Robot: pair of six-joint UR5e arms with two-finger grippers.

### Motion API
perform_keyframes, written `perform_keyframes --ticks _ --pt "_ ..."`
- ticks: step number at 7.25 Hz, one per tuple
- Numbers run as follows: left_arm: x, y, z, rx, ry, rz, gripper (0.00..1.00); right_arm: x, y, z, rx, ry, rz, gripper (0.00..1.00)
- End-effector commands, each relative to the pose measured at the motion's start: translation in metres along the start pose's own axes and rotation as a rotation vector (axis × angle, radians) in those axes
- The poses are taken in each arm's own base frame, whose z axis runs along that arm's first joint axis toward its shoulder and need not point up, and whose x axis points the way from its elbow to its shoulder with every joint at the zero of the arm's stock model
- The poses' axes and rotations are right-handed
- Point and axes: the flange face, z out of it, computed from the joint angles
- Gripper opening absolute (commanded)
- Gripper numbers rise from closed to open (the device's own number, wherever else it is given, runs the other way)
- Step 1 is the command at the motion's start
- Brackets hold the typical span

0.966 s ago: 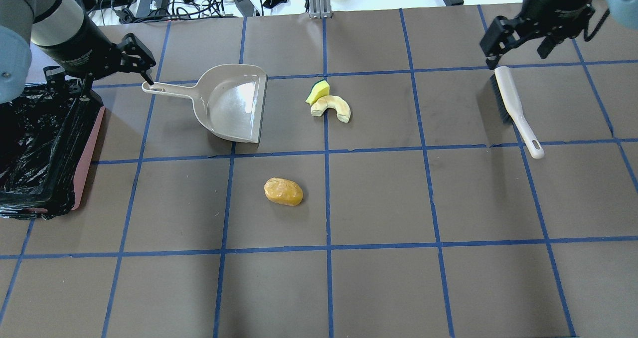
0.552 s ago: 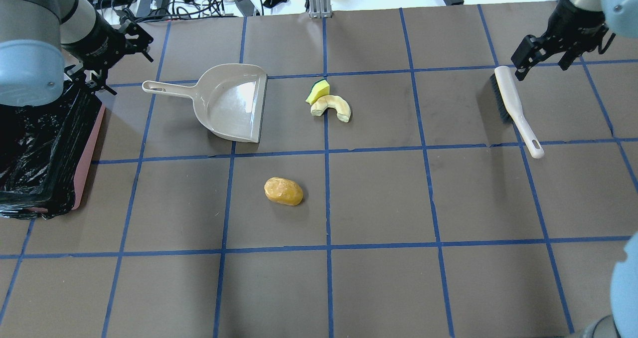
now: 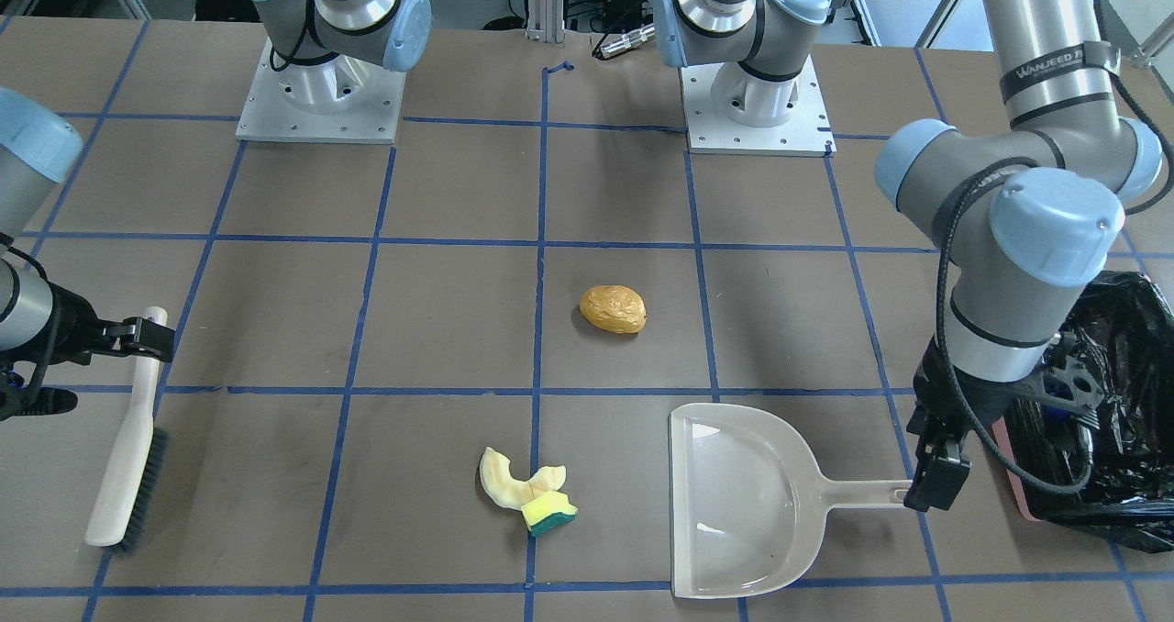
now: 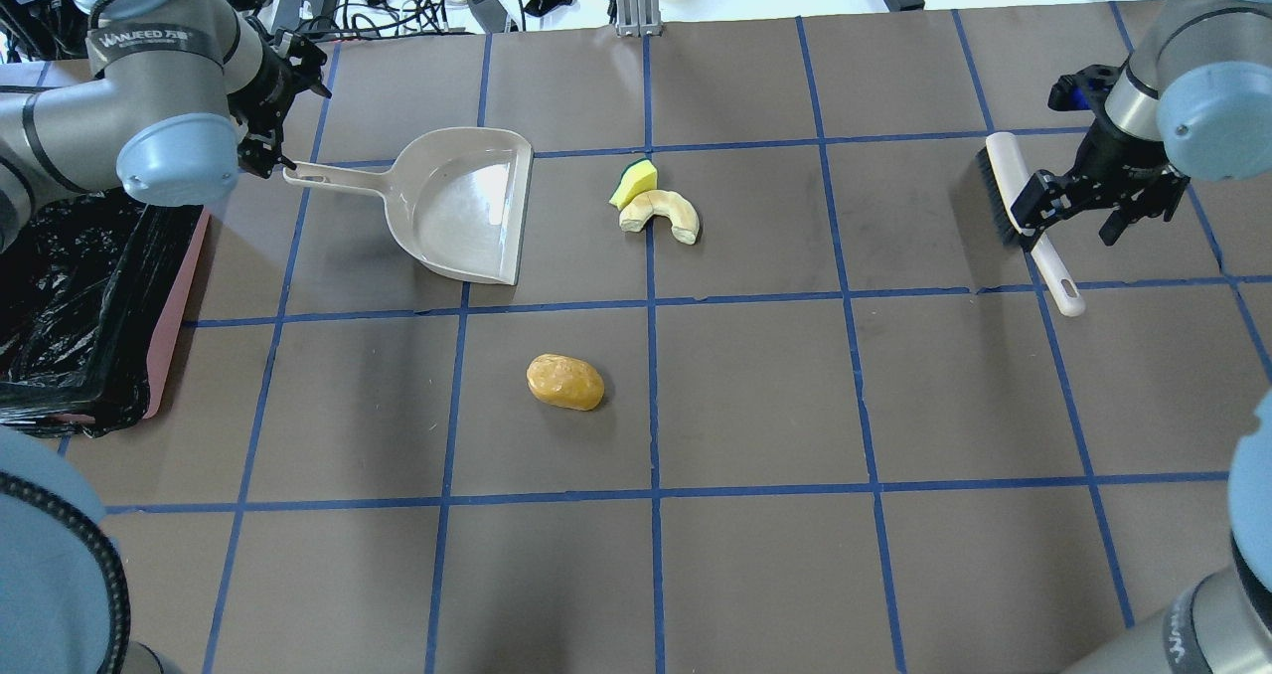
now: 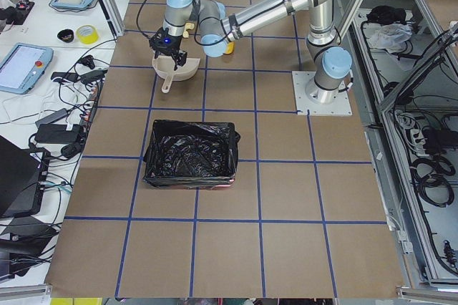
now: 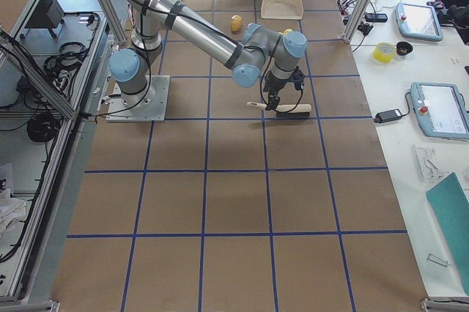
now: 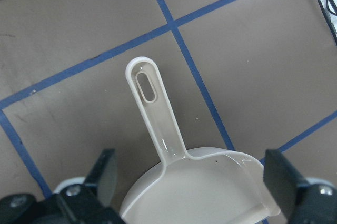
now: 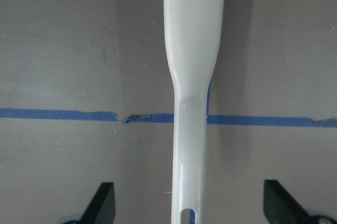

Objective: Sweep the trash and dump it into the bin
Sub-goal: 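Lift the beige dustpan with the left gripper while the right gripper grasps the white brush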

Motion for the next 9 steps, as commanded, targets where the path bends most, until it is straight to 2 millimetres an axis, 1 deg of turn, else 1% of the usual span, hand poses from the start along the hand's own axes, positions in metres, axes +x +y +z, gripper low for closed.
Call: perform_keyframes --ticks 1,2,3,4,5,6,7,8,9 --pt "0.020 -0.010 0.063 -0.016 -0.040 -0.130 1.00 -0.003 0.018 0.027 -0.003 -0.001 0.011 0.97" --pt "0.024 -0.011 0.079 -0.022 -0.051 -0.173 1.00 -0.002 0.018 0.031 0.034 0.022 0.009 0.97" --pt "0.021 -0.010 0.094 -0.027 -0.074 -0.183 1.00 -0.001 0.017 0.032 0.036 0.022 0.011 0.92" --pt "0.020 -0.010 0.104 -0.023 -0.090 -0.214 0.99 -0.001 0.016 0.034 0.033 0.021 0.009 0.81" --pt "0.016 -0.008 0.106 -0.019 -0.134 -0.215 0.99 -0.002 0.016 0.034 0.032 0.019 0.012 0.70" --pt "0.013 -0.010 0.102 0.011 -0.170 -0.209 0.99 -0.001 0.016 0.033 0.035 0.020 0.017 0.54" --pt "0.014 -0.009 0.095 0.013 -0.172 -0.206 0.99 -0.001 0.016 0.032 0.038 0.021 0.022 0.43" --pt "0.022 -0.012 0.079 0.024 -0.146 -0.205 0.99 -0.001 0.016 0.032 0.036 0.021 0.023 0.31" --pt "0.037 -0.015 0.062 0.034 -0.106 -0.199 0.99 -0.001 0.016 0.032 0.034 0.020 0.023 0.20"
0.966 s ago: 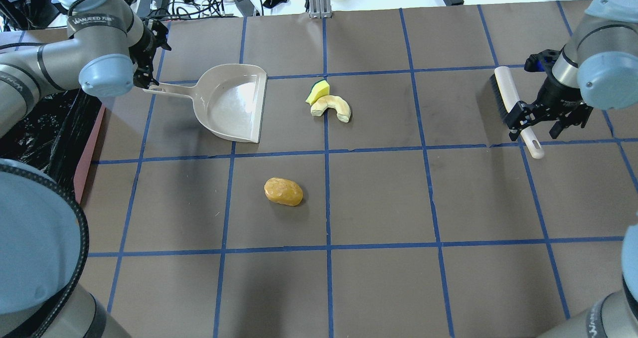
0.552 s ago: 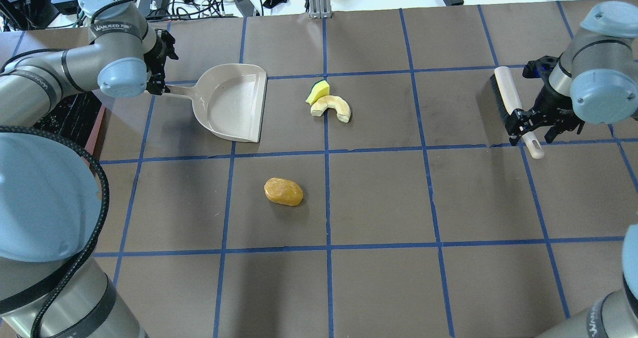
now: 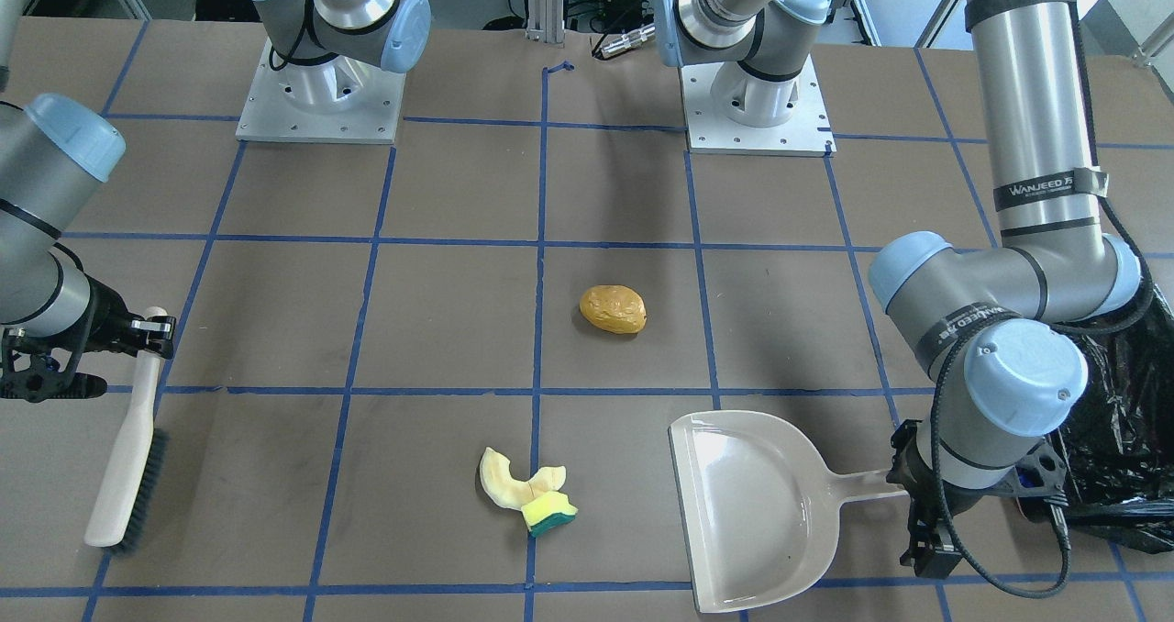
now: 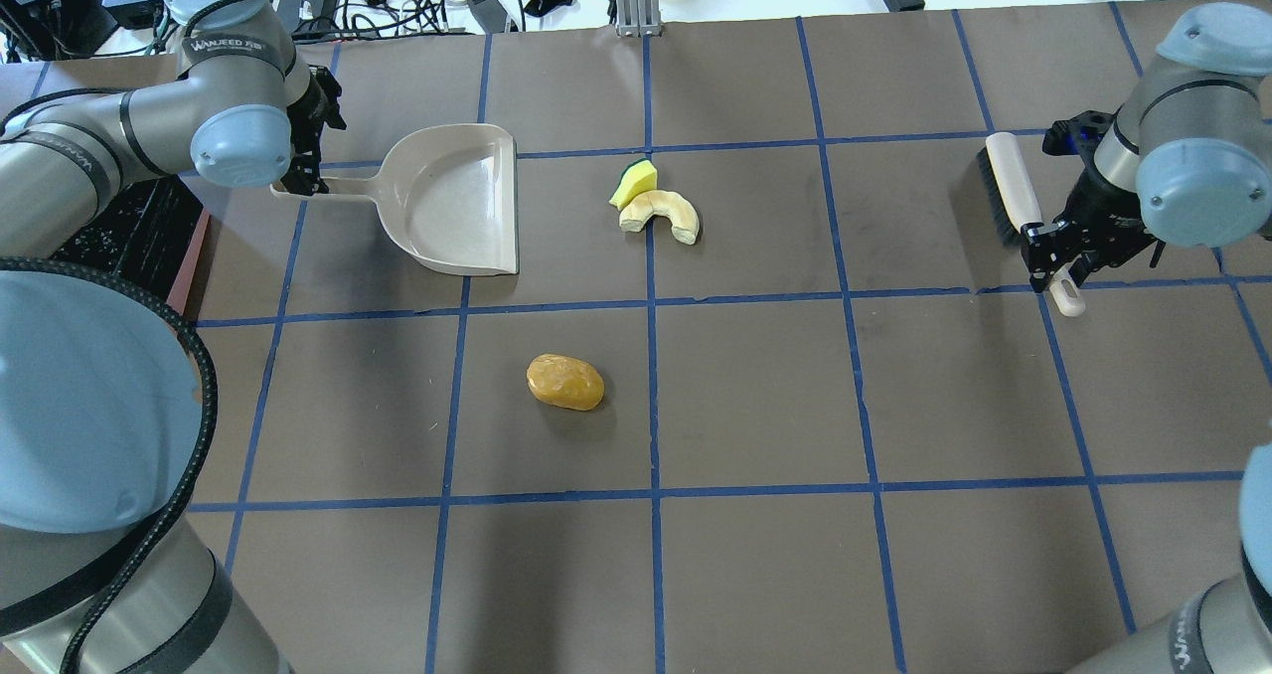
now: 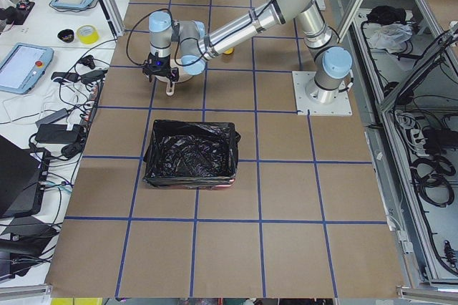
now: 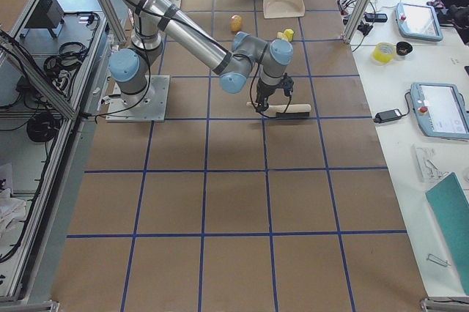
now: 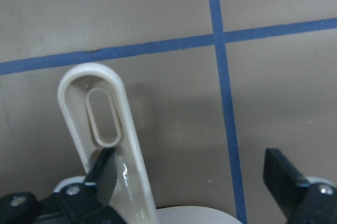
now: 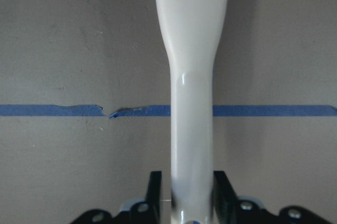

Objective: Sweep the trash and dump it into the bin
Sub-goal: 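Lift the beige dustpan with the left gripper while the right gripper grasps the white brush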

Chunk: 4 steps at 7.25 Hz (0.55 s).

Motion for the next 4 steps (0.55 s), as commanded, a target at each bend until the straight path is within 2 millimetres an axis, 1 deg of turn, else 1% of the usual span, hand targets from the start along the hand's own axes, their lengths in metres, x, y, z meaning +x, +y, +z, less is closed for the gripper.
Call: perform_keyframes --ticks 1,2,3,4 --pt "0.017 0.005 -0.030 0.009 0.043 0.014 0.99 0.000 0.000 -0.002 -0.005 0.001 0.002 0.13" --pt "0.009 0.008 -0.020 -0.002 -0.016 -0.010 0.99 -0.001 0.000 -0.010 0.009 0.009 0.004 0.11" --pt "-0.002 0.013 -0.009 -0.021 -0.099 -0.110 0.99 -0.002 -0.001 -0.020 0.012 0.050 0.048 0.10" --pt "-0.008 0.014 -0.005 -0.025 -0.145 -0.165 0.98 -0.021 -0.001 -0.038 0.019 0.067 0.051 0.09"
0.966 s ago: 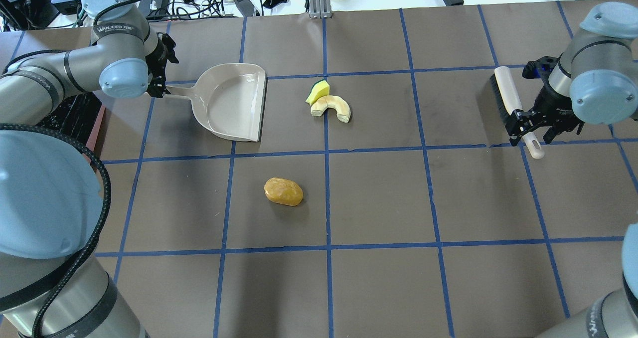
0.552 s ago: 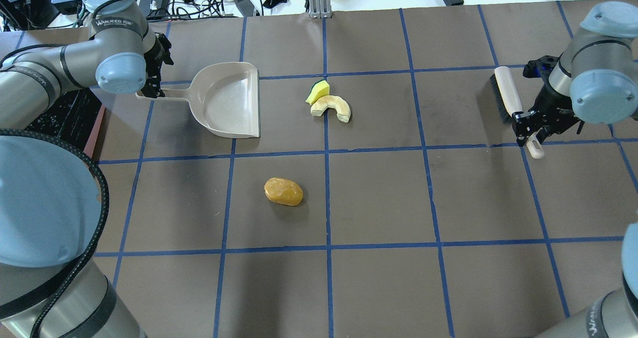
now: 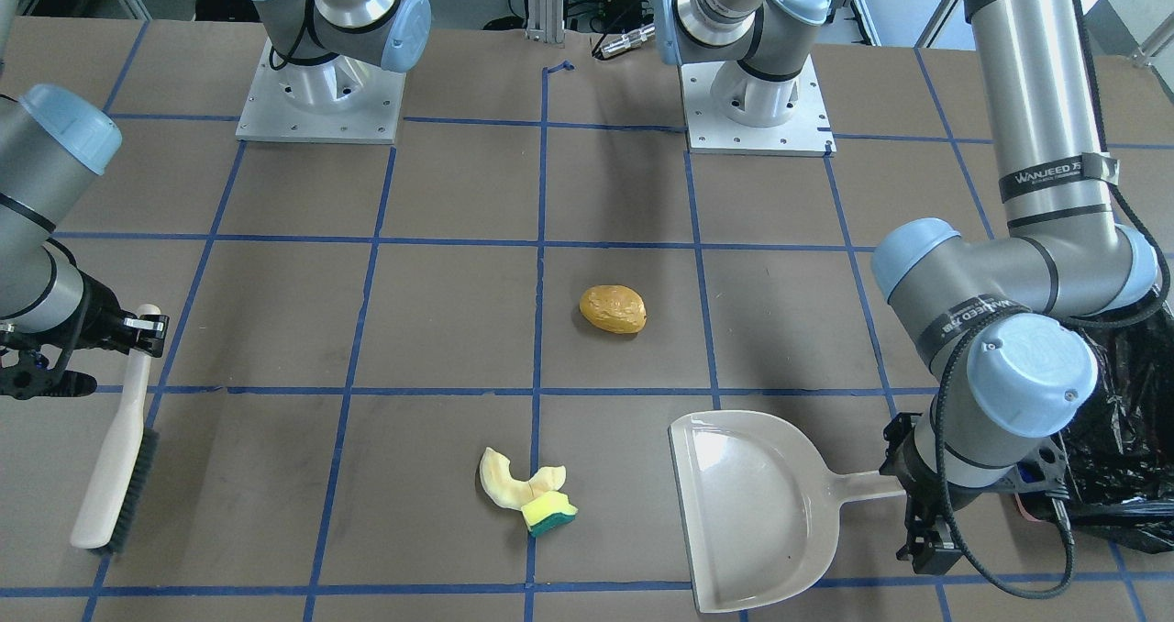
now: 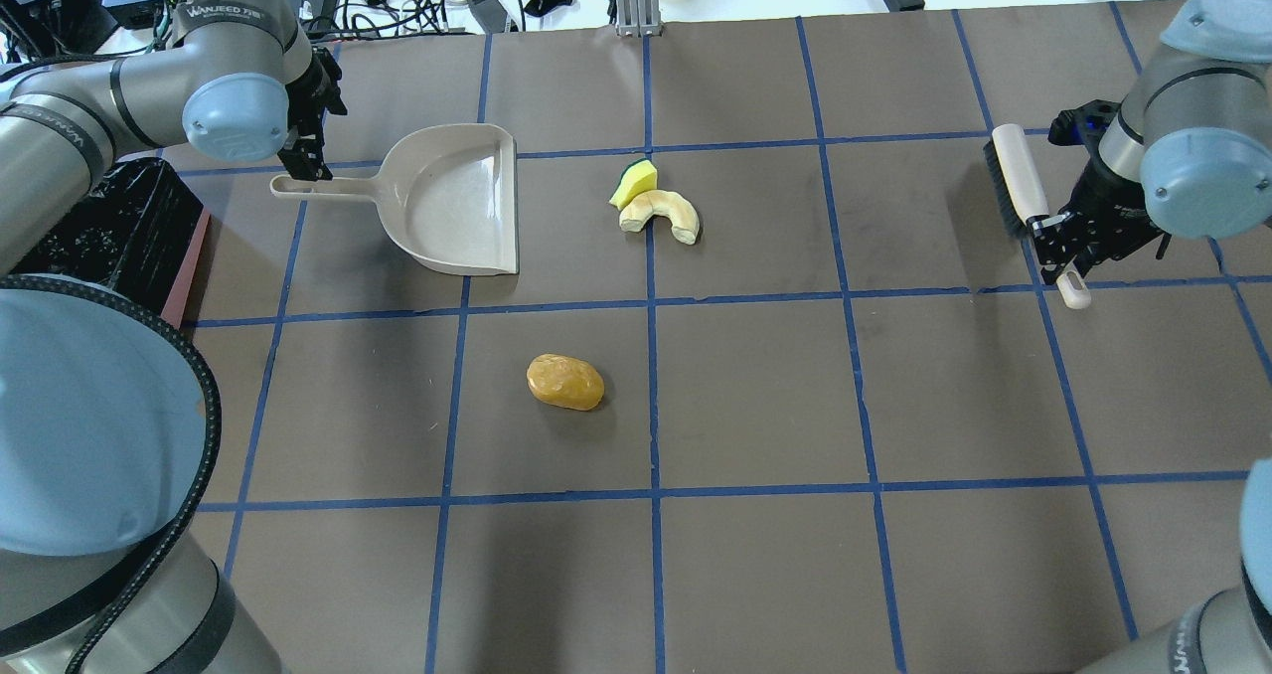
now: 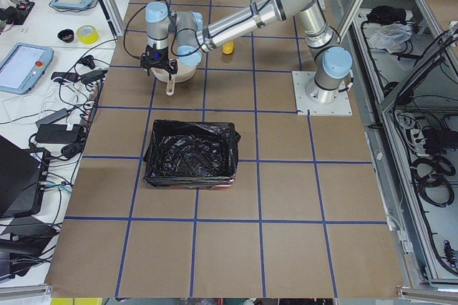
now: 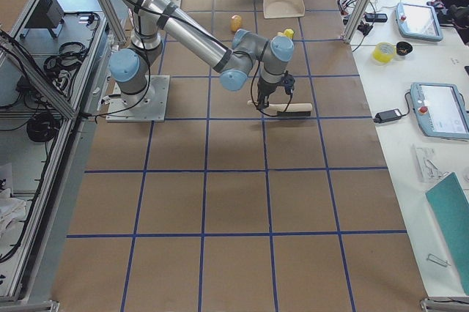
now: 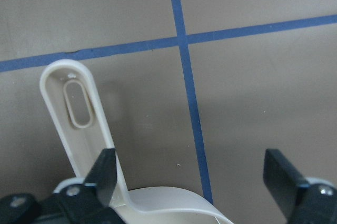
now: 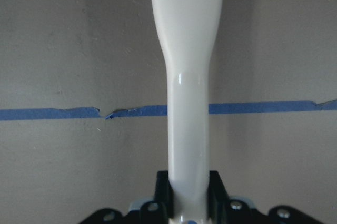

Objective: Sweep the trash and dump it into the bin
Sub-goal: 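Lift the beige dustpan with the left gripper while the right gripper grasps the white brush, then carry the brush toward the sponge and peel while the left gripper positions the dustpan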

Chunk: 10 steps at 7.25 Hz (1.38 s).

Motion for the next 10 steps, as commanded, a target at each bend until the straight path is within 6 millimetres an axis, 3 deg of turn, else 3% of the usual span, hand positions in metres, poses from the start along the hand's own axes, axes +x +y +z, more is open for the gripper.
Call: perform_keyframes --ticks 1,3,4,5,6,7,8,10 --pt "-0.010 -0.002 0.014 0.037 -0.093 -0.074 0.98 -0.055 -0.002 -0.035 0.008 0.078 0.020 0.08" --pt "-0.011 -0.001 0.022 0.042 -0.106 -0.082 0.98 -0.165 0.007 -0.047 0.023 0.135 0.073 0.08" --pt "-0.012 -0.001 0.024 0.043 -0.109 -0.080 0.89 -0.209 0.013 -0.056 0.035 0.136 0.101 0.07" --pt "-0.012 -0.001 0.029 0.038 -0.118 -0.081 0.67 -0.239 0.015 -0.059 0.039 0.131 0.138 0.06" --pt "-0.012 0.001 0.030 0.030 -0.118 -0.081 0.19 -0.264 0.017 -0.049 0.026 0.135 0.180 0.04" --pt "-0.012 0.001 0.026 0.024 -0.111 -0.081 0.00 -0.311 0.025 -0.040 0.038 0.147 0.212 0.02" --pt "-0.011 0.007 0.019 -0.040 -0.090 -0.094 0.00 -0.354 0.025 -0.036 0.049 0.153 0.210 0.00" --pt "-0.010 0.009 0.012 -0.048 -0.068 -0.099 0.00 -0.417 0.036 -0.015 0.029 0.112 0.216 0.00"
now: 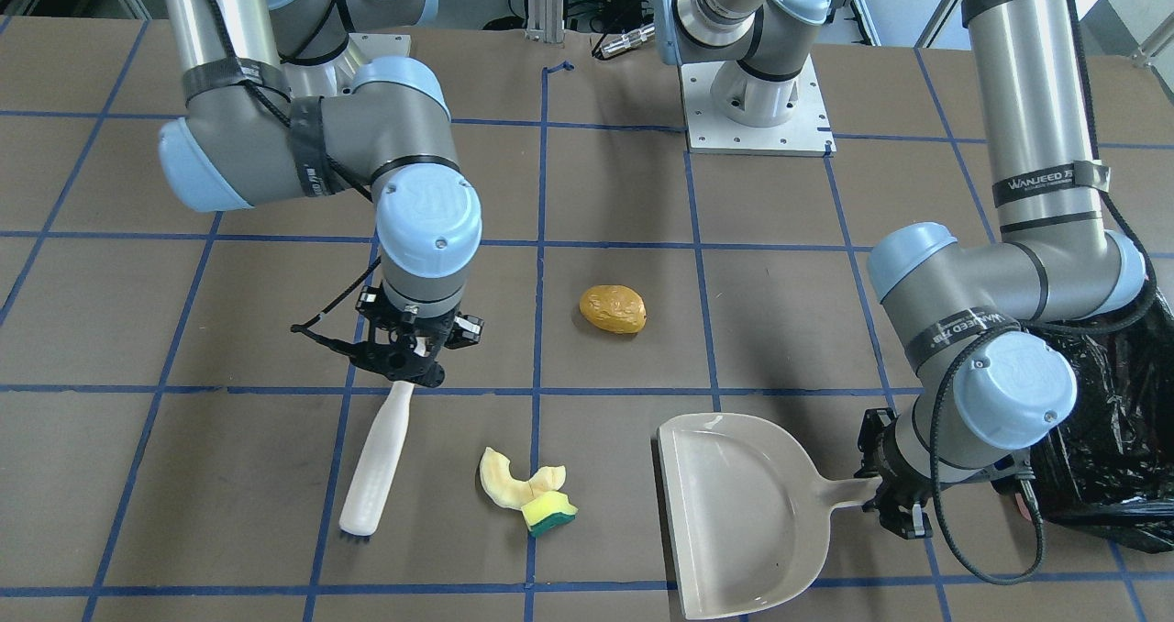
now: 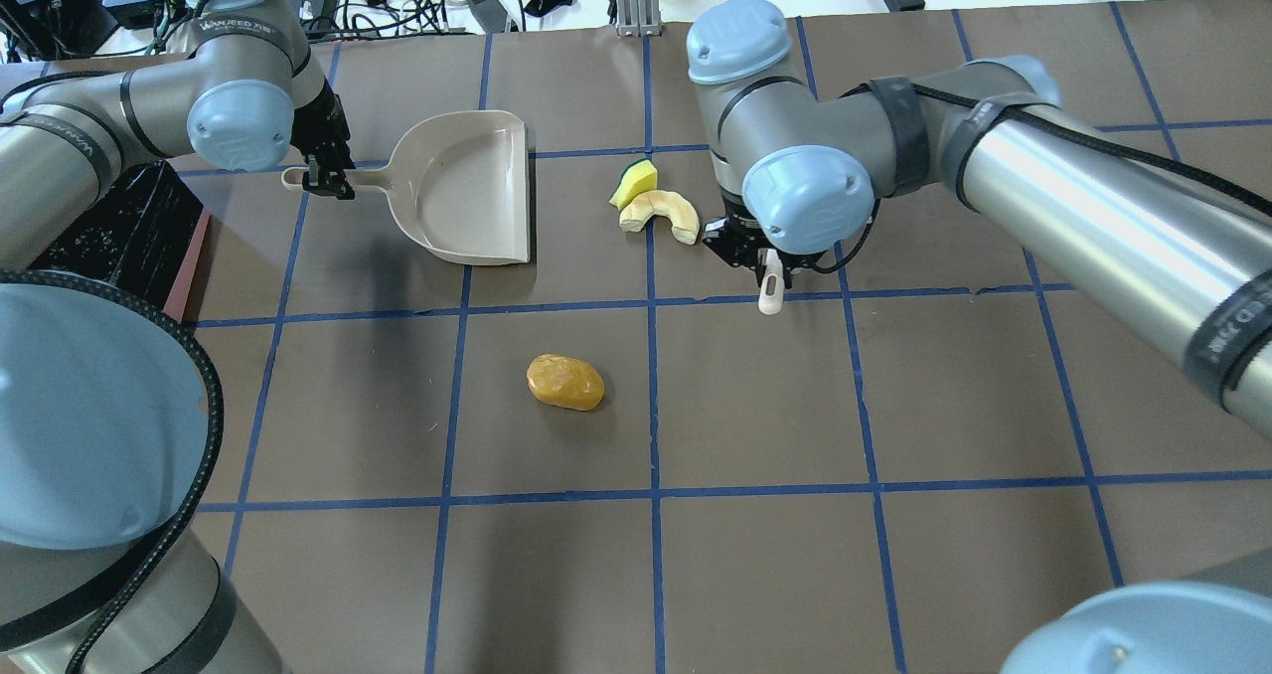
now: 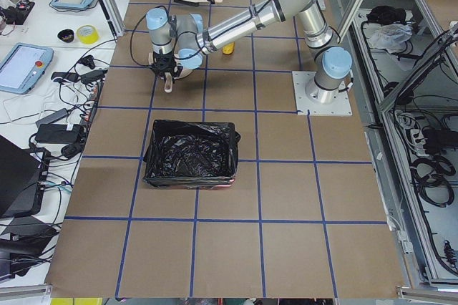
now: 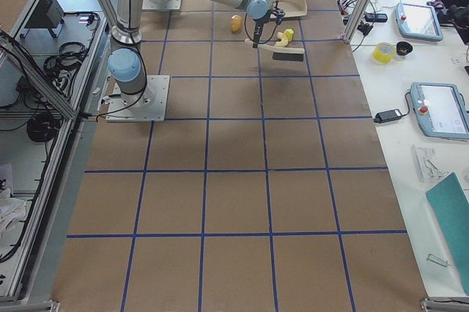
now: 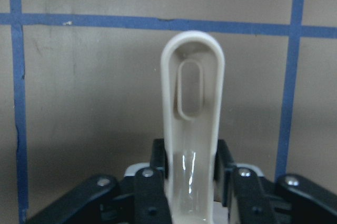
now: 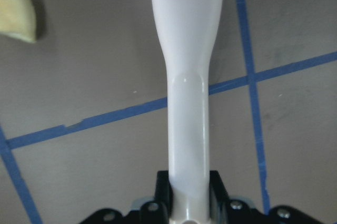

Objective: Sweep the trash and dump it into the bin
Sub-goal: 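Carry the brush toward the sponge and peel while the left gripper positions the dustpan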

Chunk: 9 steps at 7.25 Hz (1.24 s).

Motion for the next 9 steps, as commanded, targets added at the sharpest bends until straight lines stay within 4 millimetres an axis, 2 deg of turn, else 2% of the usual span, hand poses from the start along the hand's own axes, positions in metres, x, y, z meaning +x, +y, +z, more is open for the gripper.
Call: perform_keyframes --ticks 1,2,3,5,6,7,9 --pt "-0.003 0.018 -0.010 0.026 0.008 0.027 0.00 -0.055 0.019 0.010 -0.020 -0.037 -0.013 0.00" --pt "-0.006 0.048 -0.008 0.059 0.007 0.064 0.00 -0.060 0.016 0.014 -0.029 -0.042 -0.027 0.00" --pt "-0.006 0.052 0.005 0.115 -0.016 0.071 0.00 -0.066 0.016 0.014 -0.035 -0.100 -0.054 0.00" --pt "-0.007 0.059 0.008 0.222 -0.027 0.102 0.00 -0.069 0.015 0.016 -0.032 -0.114 -0.097 0.00" --pt "-0.006 0.062 0.009 0.235 -0.026 0.104 0.00 -0.072 0.016 0.020 -0.048 -0.136 -0.173 0.00" --pt "-0.004 0.063 0.010 0.234 -0.022 0.088 0.00 -0.083 0.015 0.019 -0.043 -0.233 -0.262 0.00" --pt "-0.001 0.066 0.014 0.234 -0.019 0.076 0.00 -0.110 0.011 0.016 -0.046 -0.456 -0.328 0.00"
